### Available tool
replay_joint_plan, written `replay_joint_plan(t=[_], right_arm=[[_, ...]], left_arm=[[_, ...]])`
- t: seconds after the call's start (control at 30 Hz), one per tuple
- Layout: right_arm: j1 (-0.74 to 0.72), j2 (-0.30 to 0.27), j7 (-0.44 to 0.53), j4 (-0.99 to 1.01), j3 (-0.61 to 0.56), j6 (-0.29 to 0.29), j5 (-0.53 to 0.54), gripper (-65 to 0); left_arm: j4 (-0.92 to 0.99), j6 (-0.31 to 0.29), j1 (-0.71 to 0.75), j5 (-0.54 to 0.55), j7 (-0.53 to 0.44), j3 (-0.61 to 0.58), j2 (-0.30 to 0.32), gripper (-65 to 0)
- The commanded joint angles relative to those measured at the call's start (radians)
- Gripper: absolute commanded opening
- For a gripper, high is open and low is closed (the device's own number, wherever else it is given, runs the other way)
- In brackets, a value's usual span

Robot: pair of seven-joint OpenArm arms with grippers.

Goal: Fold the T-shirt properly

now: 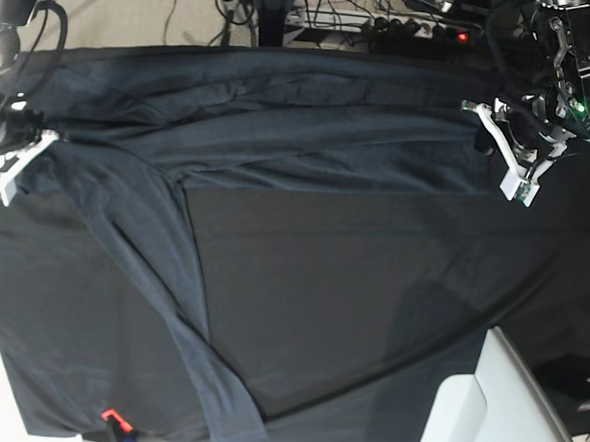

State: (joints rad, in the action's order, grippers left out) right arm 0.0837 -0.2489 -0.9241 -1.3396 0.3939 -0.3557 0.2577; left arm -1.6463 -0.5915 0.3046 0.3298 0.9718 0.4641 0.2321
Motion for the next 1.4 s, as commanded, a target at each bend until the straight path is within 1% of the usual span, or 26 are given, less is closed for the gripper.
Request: replay_joint_plan(t=[0.0,0.17,0.23,0.33,0.4,0.63,0.83,0.9,1.0,1.07,1.2,1.3,1.37], right_arm=[[-0.015,-0.019,0.013,-0.015,0.007,0.004,0.001,-65.0],[-0.04,-0.022,0.01,-0.004,0.001,0.004,0.001,-65.0],[-0.058,-0.022,0.013,0.021,0.0,0.004,0.001,-65.0],[-0.078,-0.023,0.017,0.053,0.0,0.004,0.001,-65.0],[-0.092,-0.025,0.017,0.055,0.001,0.004,0.001,-65.0],[-0.146,-0.027,0.017,0.071,0.006,0.004,-0.001,-65.0],[-0.212,-0.028,0.015,0.082,0.0,0.004,-0.001,-65.0],[-0.235,-0.042,0.015,0.082,-0.002,0.004,-0.001,-65.0],[-0.289,-0.045,0.015,0.122,-0.003,0.004,-0.001,-65.0],[-0.319,-0.063,0.018,0.162,-0.003,0.004,-0.001,-65.0],[-0.359,-0.069,0.095,0.222,-0.003,0.001,-0.001,-65.0],[-0.384,-0.069,0.133,0.271,-0.003,0.001,-0.001,-65.0],[-0.402,-0.069,0.164,0.312,-0.003,-0.003,-0.001,-64.8]], left_arm=[[-0.016,0.002,-0.005,0.007,-0.015,0.009,0.011,-65.0],[-0.016,0.002,-0.029,-0.004,-0.015,0.006,0.011,-65.0],[-0.016,0.002,-0.032,-0.05,-0.015,0.002,0.01,-65.0],[-0.016,0.002,-0.057,-0.116,-0.015,0.0,-0.018,-65.0],[-0.016,0.002,-0.06,-0.137,-0.015,0.0,-0.024,-65.0],[-0.019,0.002,-0.094,-0.146,-0.015,0.0,-0.023,-65.0],[-0.027,0.002,-0.184,-0.148,-0.006,0.002,-0.007,-65.0],[-0.022,0.002,-0.216,-0.148,-0.004,0.0,-0.003,-65.0],[-0.016,0.002,-0.264,-0.148,-0.004,0.0,-0.003,-65.0],[-0.016,0.003,-0.292,-0.148,-0.001,0.0,-0.003,-65.0],[0.001,0.003,-0.367,-0.148,0.059,0.0,-0.004,-65.0],[0.044,0.008,-0.417,-0.151,0.063,0.0,-0.003,-65.0],[0.071,0.031,-0.45,-0.186,0.06,-0.001,-0.006,-65.0]])
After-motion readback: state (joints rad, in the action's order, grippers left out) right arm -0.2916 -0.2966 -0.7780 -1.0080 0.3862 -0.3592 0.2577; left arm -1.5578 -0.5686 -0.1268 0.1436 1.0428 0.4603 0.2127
